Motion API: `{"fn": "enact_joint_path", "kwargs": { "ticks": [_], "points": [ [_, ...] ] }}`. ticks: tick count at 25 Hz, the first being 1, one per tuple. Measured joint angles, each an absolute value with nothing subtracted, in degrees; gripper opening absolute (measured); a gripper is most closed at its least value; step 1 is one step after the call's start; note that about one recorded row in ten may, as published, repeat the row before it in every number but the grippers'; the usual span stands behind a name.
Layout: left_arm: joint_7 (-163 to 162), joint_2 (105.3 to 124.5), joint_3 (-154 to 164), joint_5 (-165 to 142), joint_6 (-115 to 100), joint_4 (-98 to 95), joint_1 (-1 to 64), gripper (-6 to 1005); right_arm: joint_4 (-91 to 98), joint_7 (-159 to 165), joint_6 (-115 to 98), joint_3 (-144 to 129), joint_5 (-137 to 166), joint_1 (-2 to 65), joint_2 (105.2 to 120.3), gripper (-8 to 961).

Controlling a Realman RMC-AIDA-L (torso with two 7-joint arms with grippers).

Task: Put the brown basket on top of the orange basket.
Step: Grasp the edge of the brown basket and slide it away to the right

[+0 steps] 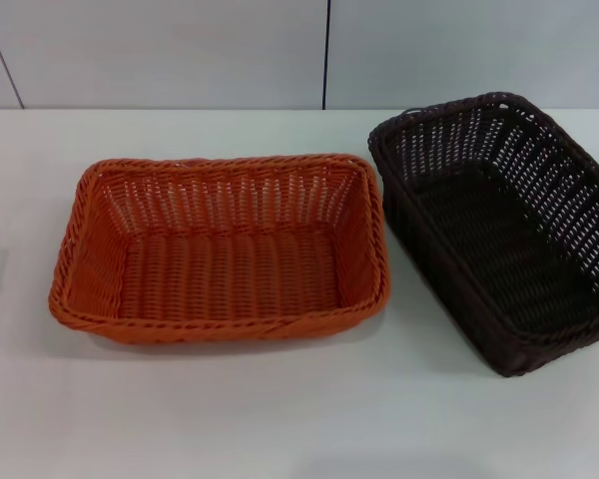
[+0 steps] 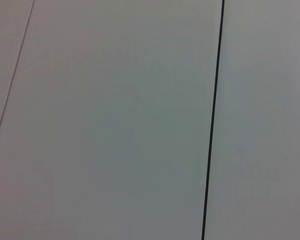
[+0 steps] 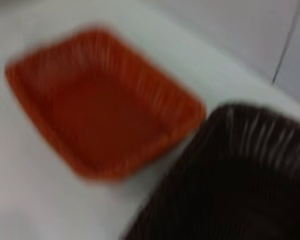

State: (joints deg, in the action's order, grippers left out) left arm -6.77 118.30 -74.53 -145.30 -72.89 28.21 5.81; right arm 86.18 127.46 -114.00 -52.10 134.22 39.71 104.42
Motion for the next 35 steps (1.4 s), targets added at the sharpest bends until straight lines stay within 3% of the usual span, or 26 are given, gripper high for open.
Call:
{"fn": "enact_joint_path", "kwargs": {
  "ticks": [3, 7, 11, 35],
  "points": [
    [-7.12, 118.46, -74.51, -145.27, -72.88, 28.28, 5.81, 786, 88.69, 125.05, -114.24, -55.33, 140.12, 40.22, 106.99, 819],
    [-7.56, 118.53, -74.18, -145.28, -72.62, 28.21, 5.64, 786, 92.99, 118.23, -114.57, -56.28, 145.28, 40.43, 111.80, 819],
    [-8.41, 118.60, -73.56, -145.23, -72.50, 28.23, 5.21, 786, 95.87, 114.67, -116.76, -58.08, 147.21, 40.15, 114.17, 818],
    [-8.80, 118.58, -72.11, -145.59, -72.97, 28.27, 4.58, 786, 92.28, 104.85, -124.07, -59.61, 147.19, 38.42, 114.07, 818]
  ]
}}
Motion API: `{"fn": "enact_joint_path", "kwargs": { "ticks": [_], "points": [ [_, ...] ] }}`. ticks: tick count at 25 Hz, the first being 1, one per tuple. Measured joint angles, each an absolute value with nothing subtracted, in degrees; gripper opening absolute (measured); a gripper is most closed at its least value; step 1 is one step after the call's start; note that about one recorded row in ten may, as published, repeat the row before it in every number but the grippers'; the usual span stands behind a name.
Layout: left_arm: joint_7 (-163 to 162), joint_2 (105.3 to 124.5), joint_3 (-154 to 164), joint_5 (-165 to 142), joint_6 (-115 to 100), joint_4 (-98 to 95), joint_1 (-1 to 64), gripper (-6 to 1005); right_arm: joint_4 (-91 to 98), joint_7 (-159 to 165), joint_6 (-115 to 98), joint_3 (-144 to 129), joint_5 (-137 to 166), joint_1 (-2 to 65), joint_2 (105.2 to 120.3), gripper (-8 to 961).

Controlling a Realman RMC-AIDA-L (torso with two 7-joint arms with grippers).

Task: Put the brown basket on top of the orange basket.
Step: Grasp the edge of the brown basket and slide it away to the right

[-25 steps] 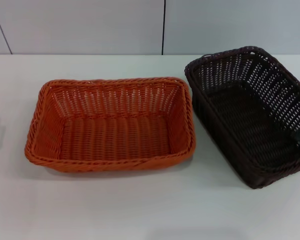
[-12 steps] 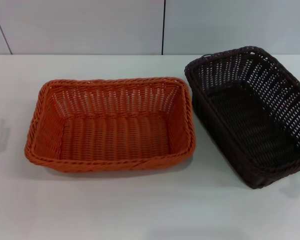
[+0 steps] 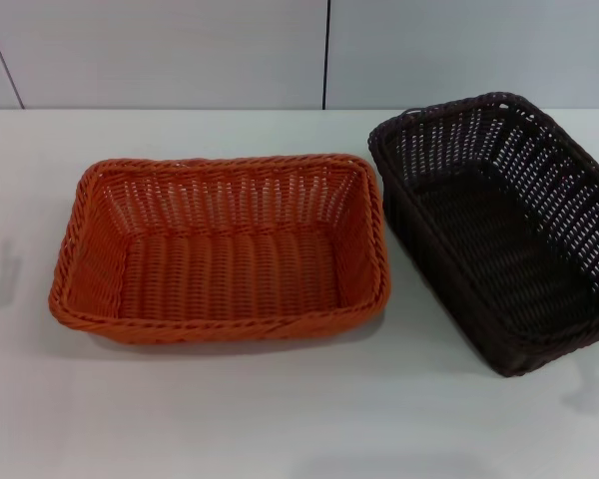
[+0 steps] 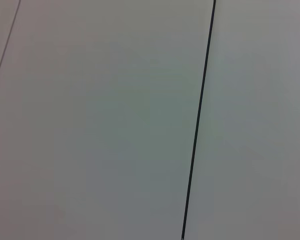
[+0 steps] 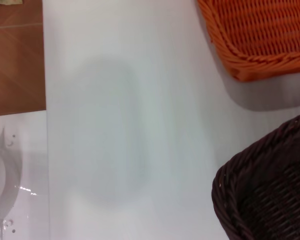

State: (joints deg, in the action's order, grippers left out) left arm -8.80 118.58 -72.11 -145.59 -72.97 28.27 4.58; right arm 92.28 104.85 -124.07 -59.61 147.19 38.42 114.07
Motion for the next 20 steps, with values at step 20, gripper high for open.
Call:
{"fn": "enact_joint_path", "kwargs": {
  "ticks": [20],
  "points": [
    [-9.84, 118.56, -70.75, -145.27, -73.21, 28.63, 3.96, 786, 82.88, 101.33, -115.53, -63.32, 151.39, 38.56, 115.11, 819]
  ]
}}
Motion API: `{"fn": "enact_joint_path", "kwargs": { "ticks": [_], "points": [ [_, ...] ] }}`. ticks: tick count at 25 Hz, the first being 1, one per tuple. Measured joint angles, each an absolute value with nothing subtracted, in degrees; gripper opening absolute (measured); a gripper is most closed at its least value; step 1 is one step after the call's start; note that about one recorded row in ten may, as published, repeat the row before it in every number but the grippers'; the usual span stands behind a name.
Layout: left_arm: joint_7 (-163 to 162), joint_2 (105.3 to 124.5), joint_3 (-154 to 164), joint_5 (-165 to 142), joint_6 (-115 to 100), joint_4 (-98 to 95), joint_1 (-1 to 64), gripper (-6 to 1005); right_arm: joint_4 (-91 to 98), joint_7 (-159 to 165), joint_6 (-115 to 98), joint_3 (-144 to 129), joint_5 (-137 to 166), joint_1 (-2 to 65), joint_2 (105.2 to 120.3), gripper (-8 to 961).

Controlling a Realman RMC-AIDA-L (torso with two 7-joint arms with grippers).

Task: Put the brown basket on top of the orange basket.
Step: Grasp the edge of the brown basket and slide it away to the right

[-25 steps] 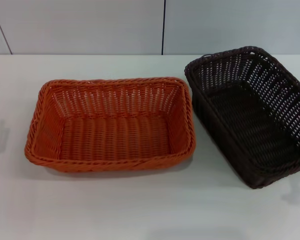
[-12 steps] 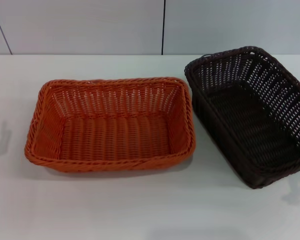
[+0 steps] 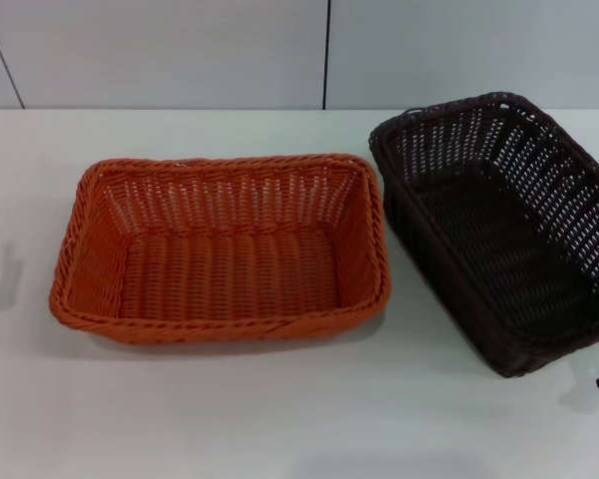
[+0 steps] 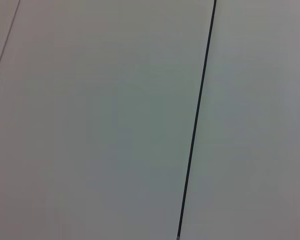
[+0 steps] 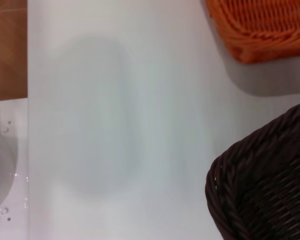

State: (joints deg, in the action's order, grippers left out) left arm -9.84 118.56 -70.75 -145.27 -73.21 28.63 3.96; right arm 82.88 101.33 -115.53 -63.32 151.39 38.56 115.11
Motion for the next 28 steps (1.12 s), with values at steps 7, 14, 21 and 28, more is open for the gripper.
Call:
{"fn": "enact_joint_path", "kwargs": {
  "ticks": [7, 14, 21, 28],
  "points": [
    [-9.96, 118.51, -70.75, -145.28, -73.75, 28.83, 3.79, 786, 79.19, 100.53, -110.68, -64.79, 153.35, 38.51, 115.50, 819],
    [-10.45, 118.44, -70.80, -145.28, -73.86, 28.78, 3.60, 787, 75.48, 99.96, -107.46, -65.11, 153.94, 38.97, 115.49, 817],
    [-10.46, 118.38, -71.06, -145.29, -74.27, 28.67, 3.52, 787, 69.69, 99.93, -103.15, -66.42, 156.15, 39.83, 115.88, 797],
    [-10.46, 118.39, -71.24, -145.29, -74.42, 28.43, 3.58, 787, 69.33, 97.57, -98.99, -67.69, 158.56, 39.42, 116.85, 776]
  ]
}}
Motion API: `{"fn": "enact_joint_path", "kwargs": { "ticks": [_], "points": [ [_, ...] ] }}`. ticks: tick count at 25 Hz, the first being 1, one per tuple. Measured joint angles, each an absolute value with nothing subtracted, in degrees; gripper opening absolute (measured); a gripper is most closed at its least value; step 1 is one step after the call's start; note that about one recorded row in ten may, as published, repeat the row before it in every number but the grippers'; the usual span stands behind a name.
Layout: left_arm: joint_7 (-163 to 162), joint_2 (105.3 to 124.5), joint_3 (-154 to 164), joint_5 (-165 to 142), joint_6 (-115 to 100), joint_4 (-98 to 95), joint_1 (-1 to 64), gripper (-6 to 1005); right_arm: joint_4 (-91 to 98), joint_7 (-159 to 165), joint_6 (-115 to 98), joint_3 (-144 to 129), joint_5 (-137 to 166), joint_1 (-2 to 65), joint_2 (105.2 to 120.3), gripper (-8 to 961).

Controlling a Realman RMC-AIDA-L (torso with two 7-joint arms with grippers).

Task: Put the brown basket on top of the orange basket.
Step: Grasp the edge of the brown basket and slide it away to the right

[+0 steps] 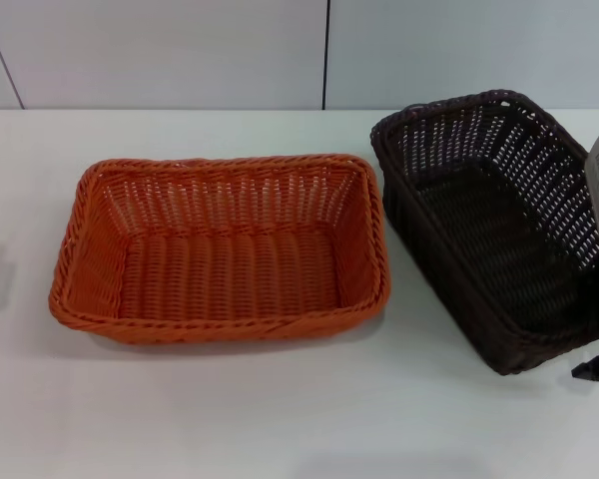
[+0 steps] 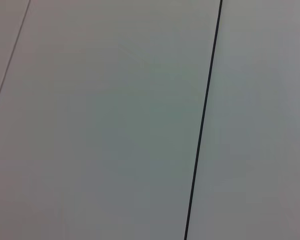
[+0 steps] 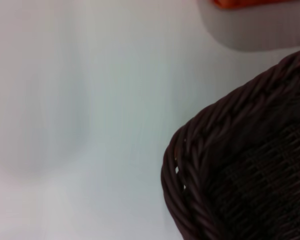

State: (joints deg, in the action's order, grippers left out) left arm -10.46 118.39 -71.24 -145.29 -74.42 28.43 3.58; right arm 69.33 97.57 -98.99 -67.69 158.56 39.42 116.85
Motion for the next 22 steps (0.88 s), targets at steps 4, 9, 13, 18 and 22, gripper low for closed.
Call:
{"fn": "enact_joint_path", "kwargs": {
  "ticks": [4, 9, 13, 18, 22],
  "points": [
    [-10.46, 118.39, -71.30, -145.27, -74.77, 28.30, 3.49, 787, 68.53, 97.01, -97.82, -69.10, 159.08, 39.13, 117.29, 763],
    [-10.46, 118.39, -71.29, -145.22, -74.84, 28.21, 3.41, 787, 69.90, 96.95, -97.54, -70.29, 159.09, 38.48, 117.96, 630],
    [-10.46, 118.39, -71.27, -145.22, -74.89, 28.21, 3.41, 787, 72.86, 96.96, -98.15, -70.29, 159.12, 37.81, 118.22, 474],
    [-10.46, 118.38, -71.28, -145.19, -74.94, 28.20, 3.43, 787, 77.74, 97.09, -99.93, -69.83, 158.87, 36.79, 118.46, 301],
    [-10.46, 118.34, -71.27, -145.19, -75.04, 28.11, 3.44, 787, 78.96, 97.25, -100.74, -70.17, 158.82, 36.40, 118.57, 168]
  ]
}}
